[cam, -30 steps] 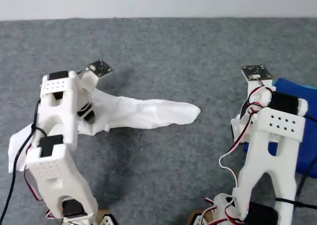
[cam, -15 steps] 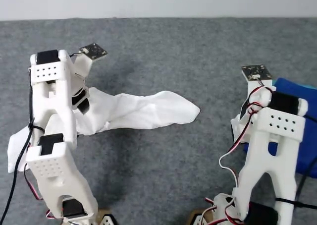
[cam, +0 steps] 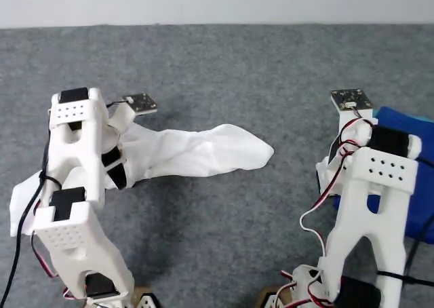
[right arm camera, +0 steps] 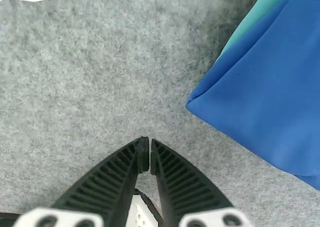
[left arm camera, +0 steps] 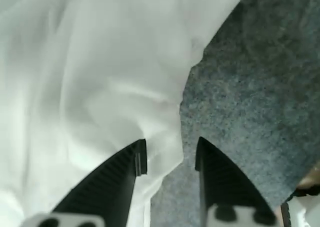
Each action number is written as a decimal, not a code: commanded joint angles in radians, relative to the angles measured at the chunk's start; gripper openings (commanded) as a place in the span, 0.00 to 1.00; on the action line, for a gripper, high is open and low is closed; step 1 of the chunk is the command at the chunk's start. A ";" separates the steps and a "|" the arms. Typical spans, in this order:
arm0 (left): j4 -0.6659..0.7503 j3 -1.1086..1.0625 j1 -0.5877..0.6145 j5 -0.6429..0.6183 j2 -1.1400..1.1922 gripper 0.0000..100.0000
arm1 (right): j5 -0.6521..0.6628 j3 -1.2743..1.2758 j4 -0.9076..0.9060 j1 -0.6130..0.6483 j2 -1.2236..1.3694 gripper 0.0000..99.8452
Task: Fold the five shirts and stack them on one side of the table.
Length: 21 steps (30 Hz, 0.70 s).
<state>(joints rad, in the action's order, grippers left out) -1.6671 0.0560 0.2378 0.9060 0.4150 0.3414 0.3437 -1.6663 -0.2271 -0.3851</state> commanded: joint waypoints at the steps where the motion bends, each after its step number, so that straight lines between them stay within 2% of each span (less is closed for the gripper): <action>1: -0.003 0.001 -0.028 0.008 -0.071 0.17 | -0.002 -0.003 0.016 0.005 -0.022 0.01; 6: -0.063 0.001 -0.077 0.003 -0.101 0.17 | -0.002 -0.003 0.016 0.005 -0.022 0.01; 14: -0.061 -0.016 -0.080 0.005 -0.083 0.17 | -0.002 -0.003 0.016 0.005 -0.022 0.01; 21: 0.086 -0.021 -0.009 0.005 0.055 0.17 | -0.002 -0.003 0.016 0.005 -0.022 0.01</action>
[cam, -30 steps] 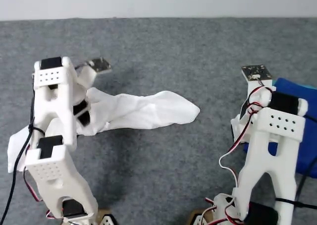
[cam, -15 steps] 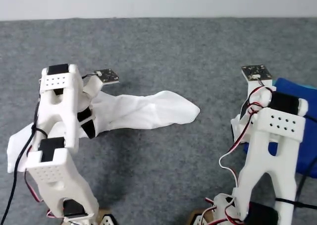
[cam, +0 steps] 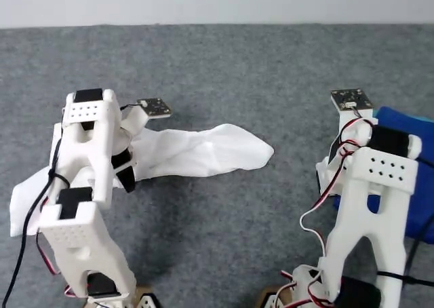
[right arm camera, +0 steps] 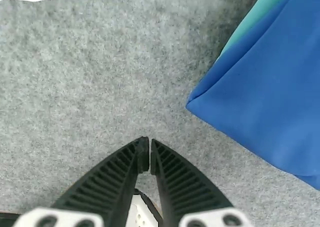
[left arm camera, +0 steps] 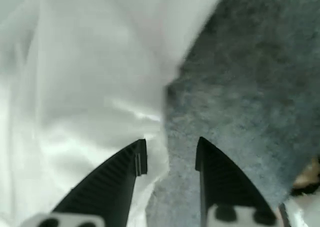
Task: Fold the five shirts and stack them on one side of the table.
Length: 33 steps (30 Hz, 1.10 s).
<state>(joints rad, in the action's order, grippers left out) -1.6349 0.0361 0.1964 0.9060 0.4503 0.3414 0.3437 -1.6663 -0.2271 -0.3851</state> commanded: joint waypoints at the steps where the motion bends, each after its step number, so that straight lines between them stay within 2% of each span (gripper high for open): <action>1: 0.071 -0.001 0.043 0.006 0.038 0.17 | -0.002 -0.003 0.016 0.005 -0.022 0.01; 10: 0.130 0.001 0.066 0.003 0.095 0.17 | -0.002 -0.003 0.016 0.005 -0.022 0.01; 13: 0.126 0.002 0.063 0.005 0.086 0.11 | -0.002 -0.003 0.016 0.005 -0.022 0.01; 16: 0.064 0.039 0.060 0.006 0.086 0.02 | -0.002 -0.006 0.016 0.005 -0.024 0.01; 19: -0.060 0.107 0.058 0.006 0.061 0.02 | -0.003 -0.017 0.016 0.007 -0.024 0.01; 21: -0.118 0.139 0.061 0.006 0.009 0.02 | -0.003 -0.028 0.016 0.016 -0.024 0.01; 24: -0.121 0.120 0.061 0.003 -0.121 0.02 | -0.005 -0.032 0.035 0.042 -0.024 0.01; 33: -0.121 -0.077 0.080 0.002 -0.534 0.02 | -0.008 -0.032 0.176 0.174 -0.022 0.01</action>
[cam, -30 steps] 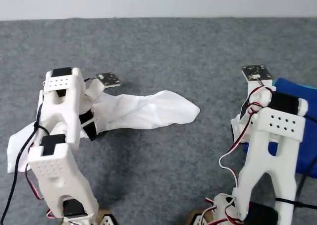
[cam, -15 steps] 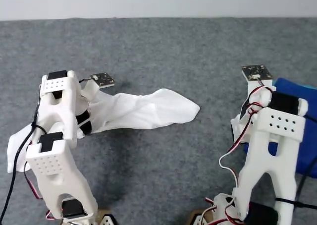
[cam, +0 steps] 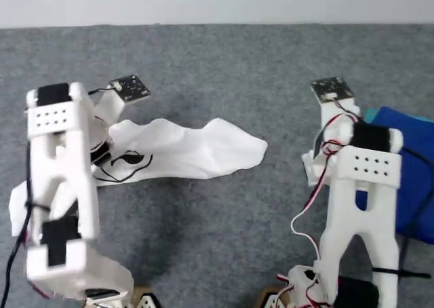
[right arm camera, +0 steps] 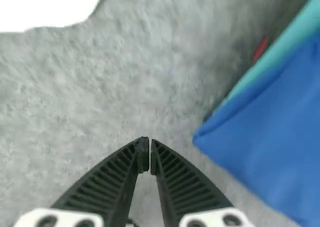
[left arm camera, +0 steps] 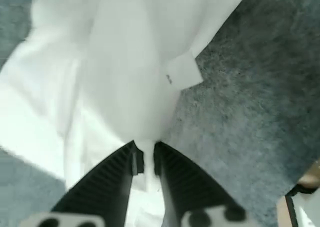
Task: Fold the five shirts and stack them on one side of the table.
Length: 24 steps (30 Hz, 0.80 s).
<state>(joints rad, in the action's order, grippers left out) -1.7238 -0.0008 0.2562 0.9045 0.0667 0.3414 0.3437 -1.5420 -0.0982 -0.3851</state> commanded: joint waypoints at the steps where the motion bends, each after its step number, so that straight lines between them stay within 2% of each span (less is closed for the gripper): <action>1: -0.032 -0.070 0.035 0.003 -0.184 0.02 | -0.005 -0.032 0.071 0.062 -0.021 0.01; 9: -0.032 -0.243 0.178 0.008 -0.319 0.02 | -0.008 -0.077 0.136 0.231 0.171 0.01; 15: -0.031 -0.302 0.204 0.008 -0.319 0.02 | -0.008 -0.315 0.125 0.323 0.449 0.01; 17: -0.029 -0.312 0.203 0.006 -0.319 0.02 | -0.009 -0.419 0.104 0.344 0.550 0.05; 20: -0.029 -0.318 0.203 0.005 -0.319 0.02 | -0.018 -0.594 0.031 0.374 0.697 0.17; 24: -0.029 -0.320 0.203 0.005 -0.318 0.02 | -0.094 -0.830 -0.054 0.395 0.881 0.26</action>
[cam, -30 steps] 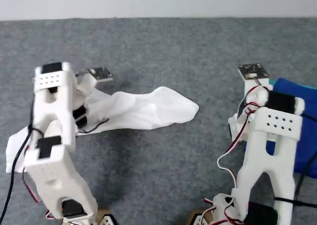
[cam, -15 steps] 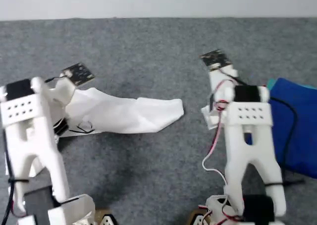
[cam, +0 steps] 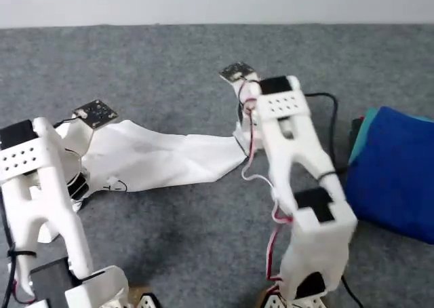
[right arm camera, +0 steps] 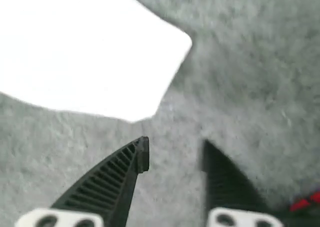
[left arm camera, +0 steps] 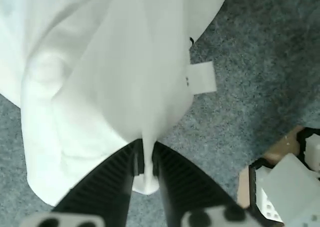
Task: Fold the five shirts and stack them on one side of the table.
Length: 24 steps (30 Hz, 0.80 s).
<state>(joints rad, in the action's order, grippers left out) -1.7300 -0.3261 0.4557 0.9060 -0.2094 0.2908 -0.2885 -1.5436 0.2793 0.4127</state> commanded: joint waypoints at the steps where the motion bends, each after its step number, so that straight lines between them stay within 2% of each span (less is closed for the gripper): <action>1: -0.021 0.005 0.003 0.003 -0.041 0.02 | -0.051 -0.255 -0.065 0.024 0.127 0.26; 10: -0.021 0.005 0.002 0.002 -0.041 0.02 | -0.057 -0.707 -0.159 0.062 0.487 0.26; 17: -0.021 -0.007 -0.002 -0.035 -0.041 0.02 | -0.057 -0.936 -0.246 0.077 0.687 0.25; 24: -0.002 -0.044 -0.002 -0.040 -0.041 0.02 | -0.051 -0.974 -0.248 0.116 0.736 0.02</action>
<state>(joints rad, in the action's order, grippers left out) -1.7300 -0.3736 0.4557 0.8738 -0.2110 0.2432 -1.2152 -1.7522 0.3744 1.1569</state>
